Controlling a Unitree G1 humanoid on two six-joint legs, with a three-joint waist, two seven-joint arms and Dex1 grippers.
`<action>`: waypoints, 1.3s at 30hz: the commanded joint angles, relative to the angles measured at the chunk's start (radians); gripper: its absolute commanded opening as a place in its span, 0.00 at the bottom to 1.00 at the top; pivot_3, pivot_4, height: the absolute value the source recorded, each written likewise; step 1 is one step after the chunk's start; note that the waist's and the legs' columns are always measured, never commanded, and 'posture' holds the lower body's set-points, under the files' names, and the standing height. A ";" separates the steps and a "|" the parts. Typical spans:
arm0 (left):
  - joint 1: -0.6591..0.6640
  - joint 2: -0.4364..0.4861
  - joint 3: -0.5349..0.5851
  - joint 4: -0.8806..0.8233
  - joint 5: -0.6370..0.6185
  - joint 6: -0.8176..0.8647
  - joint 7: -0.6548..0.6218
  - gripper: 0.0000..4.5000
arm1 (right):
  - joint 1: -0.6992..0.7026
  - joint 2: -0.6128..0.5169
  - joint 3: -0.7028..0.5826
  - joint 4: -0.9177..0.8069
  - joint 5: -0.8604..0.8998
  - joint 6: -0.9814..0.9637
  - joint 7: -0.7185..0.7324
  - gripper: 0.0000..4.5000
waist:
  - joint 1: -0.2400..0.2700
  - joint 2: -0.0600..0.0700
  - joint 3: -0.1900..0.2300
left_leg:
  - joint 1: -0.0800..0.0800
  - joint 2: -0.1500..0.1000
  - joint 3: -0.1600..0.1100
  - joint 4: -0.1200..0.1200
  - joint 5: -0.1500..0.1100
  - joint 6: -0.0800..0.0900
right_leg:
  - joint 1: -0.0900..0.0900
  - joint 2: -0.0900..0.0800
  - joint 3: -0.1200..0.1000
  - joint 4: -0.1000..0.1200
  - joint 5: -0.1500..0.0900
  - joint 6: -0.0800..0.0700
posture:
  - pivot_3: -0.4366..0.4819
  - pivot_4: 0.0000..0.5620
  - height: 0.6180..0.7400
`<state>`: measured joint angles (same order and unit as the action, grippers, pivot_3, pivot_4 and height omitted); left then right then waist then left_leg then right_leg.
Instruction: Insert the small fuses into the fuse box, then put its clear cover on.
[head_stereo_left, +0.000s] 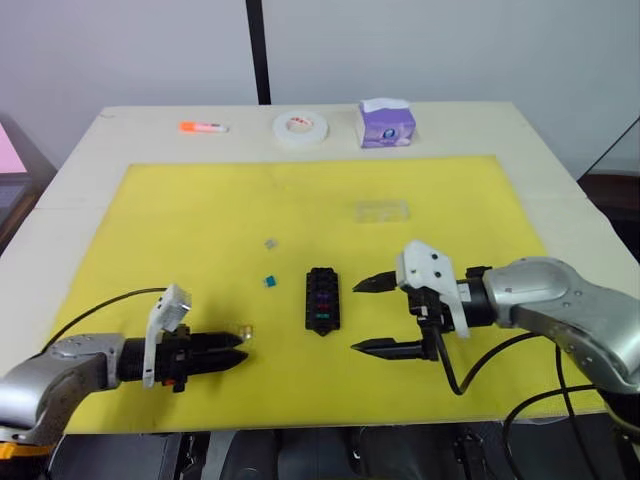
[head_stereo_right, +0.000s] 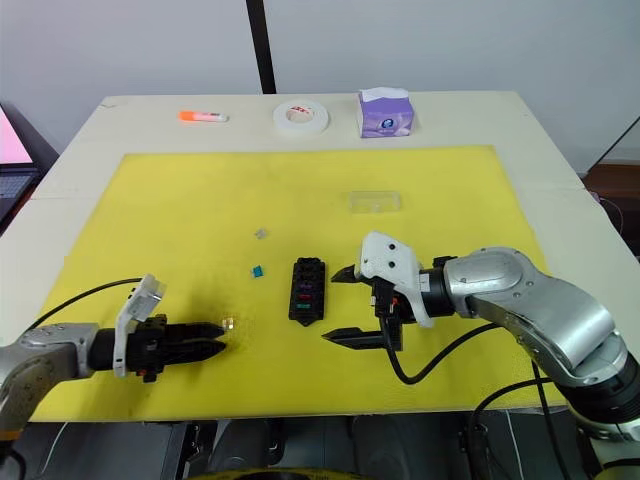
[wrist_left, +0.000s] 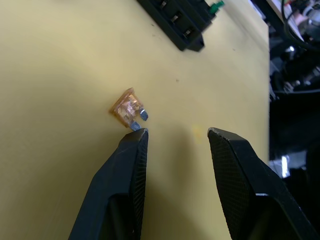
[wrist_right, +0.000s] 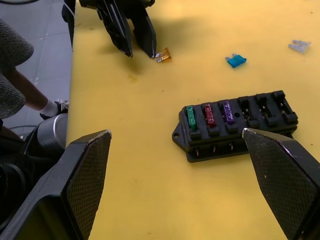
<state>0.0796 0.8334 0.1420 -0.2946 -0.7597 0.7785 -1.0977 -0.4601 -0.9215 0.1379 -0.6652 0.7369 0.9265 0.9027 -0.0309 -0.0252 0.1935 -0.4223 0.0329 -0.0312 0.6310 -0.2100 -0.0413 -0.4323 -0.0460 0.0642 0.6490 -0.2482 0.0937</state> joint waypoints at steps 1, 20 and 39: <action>0.006 -0.001 0.012 0.010 0.013 0.004 0.026 0.45 | -0.024 0.001 -0.017 -0.012 0.009 0.002 0.006 1.00 | 0.000 0.000 0.000 | 0.000 0.000 0.000 0.000 0.000 0.000 | 0.000 0.000 0.000 0.000 0.000 0.000 | 0.48 0.27 1.00; -0.108 0.007 -0.019 0.110 0.013 0.038 0.003 0.45 | 0.000 0.010 -0.020 -0.019 -0.011 -0.001 -0.011 1.00 | -0.005 0.000 0.000 | 0.001 0.000 0.000 -0.001 0.000 0.000 | 0.000 0.000 0.000 0.000 0.000 -0.001 | 0.48 0.27 1.00; -0.125 -0.115 -0.095 0.212 0.068 0.035 0.018 0.01 | 0.028 0.016 -0.029 0.001 -0.028 -0.018 -0.039 1.00 | 0.021 0.002 -0.001 | 0.002 -0.001 0.000 0.000 0.000 0.000 | 0.004 -0.002 0.000 -0.005 0.000 -0.001 | 0.48 0.27 1.00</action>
<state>-0.0571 0.7297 0.0903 -0.1128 -0.7217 0.8009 -1.0920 -0.4397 -0.9096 0.1350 -0.6564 0.7164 0.9289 0.8619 -0.0099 -0.0231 0.1923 -0.4205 0.0313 -0.0307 0.6312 -0.2102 -0.0416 -0.4283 -0.0488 0.0644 0.6440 -0.2478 0.0929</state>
